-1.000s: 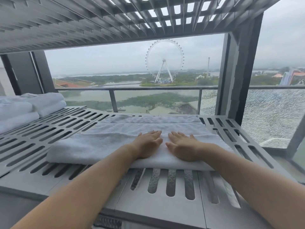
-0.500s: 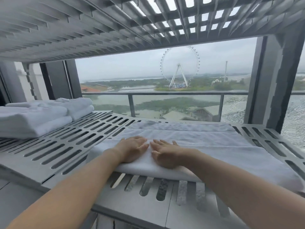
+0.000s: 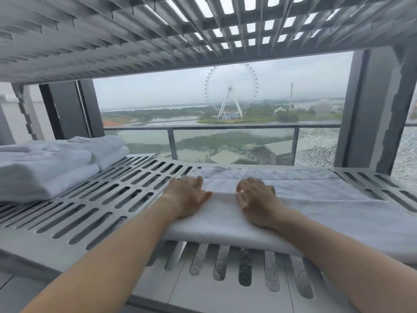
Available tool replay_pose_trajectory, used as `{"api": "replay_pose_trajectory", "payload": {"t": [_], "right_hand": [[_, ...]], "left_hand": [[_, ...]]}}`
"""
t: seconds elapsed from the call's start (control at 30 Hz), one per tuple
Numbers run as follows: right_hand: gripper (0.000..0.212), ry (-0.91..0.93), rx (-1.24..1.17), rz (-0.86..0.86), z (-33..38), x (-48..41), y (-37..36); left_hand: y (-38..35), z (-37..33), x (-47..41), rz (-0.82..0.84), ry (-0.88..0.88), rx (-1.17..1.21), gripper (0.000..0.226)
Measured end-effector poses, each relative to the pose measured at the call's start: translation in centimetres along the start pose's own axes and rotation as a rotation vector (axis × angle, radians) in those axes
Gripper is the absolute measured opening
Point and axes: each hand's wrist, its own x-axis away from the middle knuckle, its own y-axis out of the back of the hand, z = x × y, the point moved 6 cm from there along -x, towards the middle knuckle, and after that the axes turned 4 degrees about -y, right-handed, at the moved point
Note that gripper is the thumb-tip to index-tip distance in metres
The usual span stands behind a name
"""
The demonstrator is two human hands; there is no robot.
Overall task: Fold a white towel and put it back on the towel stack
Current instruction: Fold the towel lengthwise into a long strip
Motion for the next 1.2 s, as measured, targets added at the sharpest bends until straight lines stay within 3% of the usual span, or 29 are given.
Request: {"api": "replay_pose_trajectory", "payload": {"t": [0.07,0.17,0.27,0.4,0.5,0.67,0.83,1.0,1.2], "right_hand": [[0.025,-0.035,-0.009,0.042,-0.2,0.0,-0.4],[0.032,-0.012,-0.010,-0.033,0.0,0.2,-0.2],[0.034,0.056,-0.027,-0.079,0.6,0.3,-0.1],[0.053,-0.008,0.069,0.308,-1.4,0.4,-2.6],[0.061,-0.084,0.138,0.427,-5.1,1.4,-2.2],[0.063,-0.091,0.182,0.429,-7.4,2.6,-0.9],[0.059,-0.018,0.108,0.433,-6.6,3.6,-0.7],[0.068,-0.138,0.175,0.439,-12.3,6.1,2.3],[0.062,-0.101,0.024,0.404,-13.0,6.6,3.5]], "left_hand": [[-1.4,0.1,0.3,0.122,-0.001,0.018,0.050],[-1.0,-0.4,0.2,0.074,-0.055,-0.004,0.052],[-0.6,-3.5,-0.2,0.038,-0.157,0.205,0.054],[-2.3,-6.7,-0.1,0.167,-0.184,0.397,0.055],[-2.7,-6.4,0.2,0.211,-0.173,0.366,0.060],[-1.6,-7.7,0.1,0.235,-0.159,0.343,0.057],[-1.2,-13.3,-0.4,0.208,-0.265,0.389,0.056],[-1.5,-12.9,-1.0,0.295,-0.211,0.303,0.056],[0.0,-21.4,-3.2,0.215,-0.290,0.335,0.053]]}}
